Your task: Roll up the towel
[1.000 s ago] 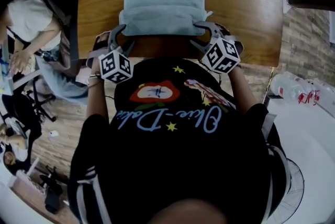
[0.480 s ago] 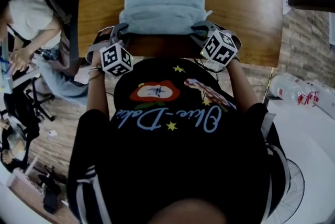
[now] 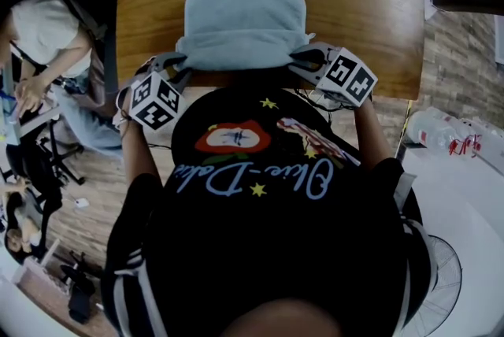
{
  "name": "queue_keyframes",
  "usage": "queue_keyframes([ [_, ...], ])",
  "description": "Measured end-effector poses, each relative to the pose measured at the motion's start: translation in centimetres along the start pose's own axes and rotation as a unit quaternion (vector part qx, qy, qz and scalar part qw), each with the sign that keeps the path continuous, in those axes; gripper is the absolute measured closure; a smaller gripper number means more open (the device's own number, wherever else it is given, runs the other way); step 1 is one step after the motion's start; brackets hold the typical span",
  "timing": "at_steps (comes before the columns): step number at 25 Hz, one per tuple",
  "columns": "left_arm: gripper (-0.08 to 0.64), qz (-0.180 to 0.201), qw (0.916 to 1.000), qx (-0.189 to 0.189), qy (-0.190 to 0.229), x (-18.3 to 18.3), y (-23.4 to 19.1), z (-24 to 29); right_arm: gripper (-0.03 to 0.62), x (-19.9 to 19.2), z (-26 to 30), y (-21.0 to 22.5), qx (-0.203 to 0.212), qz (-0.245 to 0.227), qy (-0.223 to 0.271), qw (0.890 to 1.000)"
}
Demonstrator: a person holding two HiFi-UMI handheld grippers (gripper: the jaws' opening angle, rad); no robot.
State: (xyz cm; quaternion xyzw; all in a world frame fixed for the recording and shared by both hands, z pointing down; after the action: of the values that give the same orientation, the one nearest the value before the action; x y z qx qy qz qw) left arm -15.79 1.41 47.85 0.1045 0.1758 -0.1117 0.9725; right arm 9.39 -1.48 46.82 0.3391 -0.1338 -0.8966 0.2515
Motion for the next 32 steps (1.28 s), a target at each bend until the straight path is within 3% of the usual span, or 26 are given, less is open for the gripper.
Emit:
queue_keyframes([
  [5, 0.463, -0.011, 0.9999, 0.003, 0.006, 0.5, -3.3, -0.7, 0.534, 2.9, -1.3, 2.1, -0.019, 0.026, 0.044, 0.999],
  [11, 0.463, -0.021, 0.999, 0.04, -0.001, 1.3, -8.0, 0.3, 0.535, 5.8, -1.5, 6.2, -0.082, 0.01, 0.056, 0.995],
  [13, 0.463, -0.024, 0.9973, 0.069, -0.007, 1.2, -9.6, 0.6, 0.535, 6.6, -1.0, 7.4, -0.111, 0.007, 0.057, 0.992],
  [17, 0.46, -0.033, 0.9877, 0.151, -0.019, 1.6, -12.5, 1.6, 0.535, 7.3, -0.1, 9.5, -0.168, -0.018, 0.034, 0.985],
  [21, 0.46, -0.068, 0.9775, 0.199, -0.02, 1.8, -14.0, 3.1, 0.535, 7.3, 0.9, 11.3, -0.205, -0.037, 0.018, 0.978],
  [25, 0.459, -0.069, 0.9623, 0.26, -0.043, 1.4, -15.4, 4.8, 0.534, 6.9, 2.3, 12.8, -0.24, -0.053, 0.002, 0.969],
  [32, 0.471, -0.082, 0.9546, 0.283, -0.042, 1.3, -15.6, 6.1, 0.512, 6.7, 3.1, 13.6, -0.268, -0.066, 0.005, 0.961],
])
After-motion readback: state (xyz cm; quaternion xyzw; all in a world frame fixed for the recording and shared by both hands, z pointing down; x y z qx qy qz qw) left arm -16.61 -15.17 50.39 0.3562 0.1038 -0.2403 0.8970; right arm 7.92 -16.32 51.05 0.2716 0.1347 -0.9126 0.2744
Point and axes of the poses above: the fingertips, and each gripper's own axes: z forward along the fingers, y to its right, x out of its top, the point moved 3 cm from there along -z, backward along the fingers, and after that the axes turned 13 degrees about z, right-handed, at the moved point
